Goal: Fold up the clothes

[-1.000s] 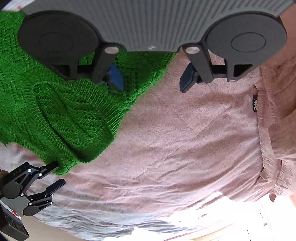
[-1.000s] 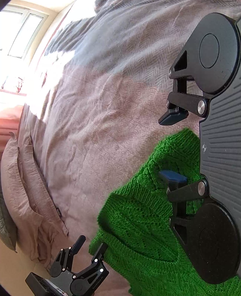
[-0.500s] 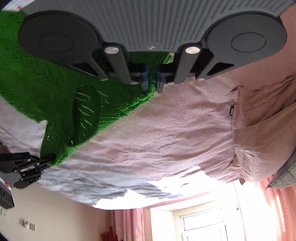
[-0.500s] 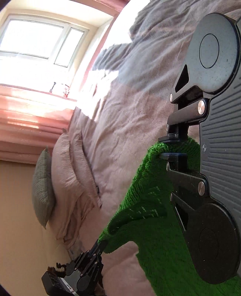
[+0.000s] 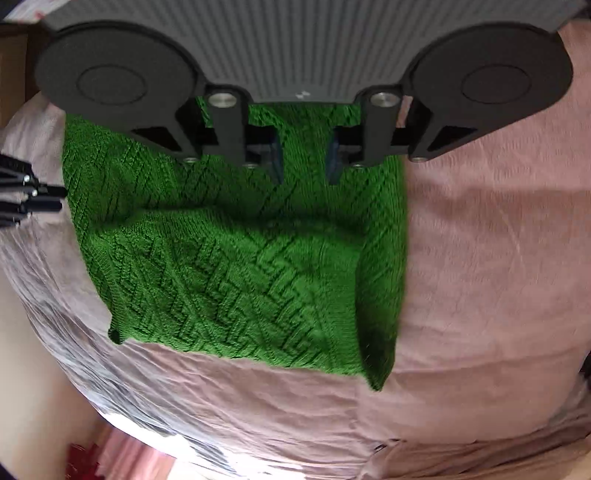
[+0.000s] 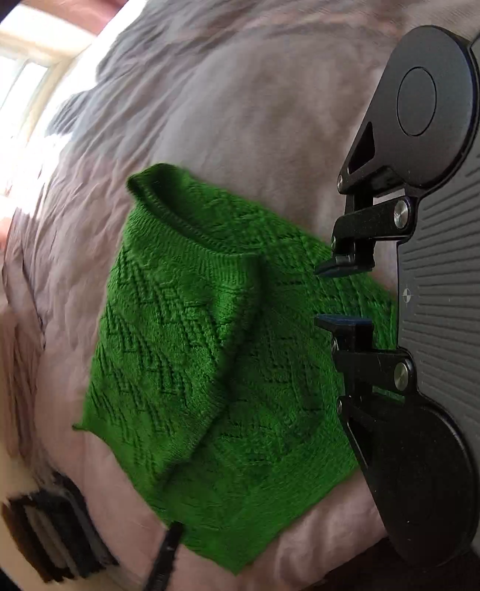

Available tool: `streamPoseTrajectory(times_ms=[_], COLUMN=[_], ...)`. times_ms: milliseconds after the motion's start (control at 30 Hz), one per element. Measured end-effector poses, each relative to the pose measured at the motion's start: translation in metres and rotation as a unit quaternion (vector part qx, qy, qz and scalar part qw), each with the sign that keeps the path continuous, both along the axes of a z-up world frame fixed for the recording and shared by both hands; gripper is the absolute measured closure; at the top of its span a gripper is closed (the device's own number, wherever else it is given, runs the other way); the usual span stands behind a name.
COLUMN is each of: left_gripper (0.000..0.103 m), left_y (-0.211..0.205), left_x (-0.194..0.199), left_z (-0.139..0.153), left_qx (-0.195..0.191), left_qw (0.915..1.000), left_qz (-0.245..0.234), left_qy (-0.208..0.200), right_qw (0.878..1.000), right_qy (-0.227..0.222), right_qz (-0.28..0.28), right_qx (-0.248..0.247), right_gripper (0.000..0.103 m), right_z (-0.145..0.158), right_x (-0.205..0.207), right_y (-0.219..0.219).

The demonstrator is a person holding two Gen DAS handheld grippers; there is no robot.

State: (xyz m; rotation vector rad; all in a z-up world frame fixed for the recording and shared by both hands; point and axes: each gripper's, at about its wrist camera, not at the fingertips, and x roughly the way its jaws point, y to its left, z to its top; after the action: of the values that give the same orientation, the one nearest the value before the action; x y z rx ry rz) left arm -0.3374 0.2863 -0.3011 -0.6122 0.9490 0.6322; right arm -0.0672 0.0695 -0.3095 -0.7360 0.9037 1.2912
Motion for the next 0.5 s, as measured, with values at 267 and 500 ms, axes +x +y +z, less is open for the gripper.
streamPoseTrajectory(times_ms=[267,500], left_gripper=[0.069,0.074], left_y=[0.031,0.054], left_x=[-0.01,-0.01], left_z=[-0.019,-0.06], left_qx=[-0.108,-0.176], left_qw=[0.9681,0.9261], left_qz=[0.188,0.282], left_qy=[-0.125,-0.178], right_qw=[0.875,0.805], right_qy=[0.364,0.428], right_qz=[-0.307,-0.382], right_qx=[0.092,0.15], right_gripper=[0.056,0.094], right_z=[-0.042,-0.08], right_x=[0.071,0.085], right_y=[0.007,0.024])
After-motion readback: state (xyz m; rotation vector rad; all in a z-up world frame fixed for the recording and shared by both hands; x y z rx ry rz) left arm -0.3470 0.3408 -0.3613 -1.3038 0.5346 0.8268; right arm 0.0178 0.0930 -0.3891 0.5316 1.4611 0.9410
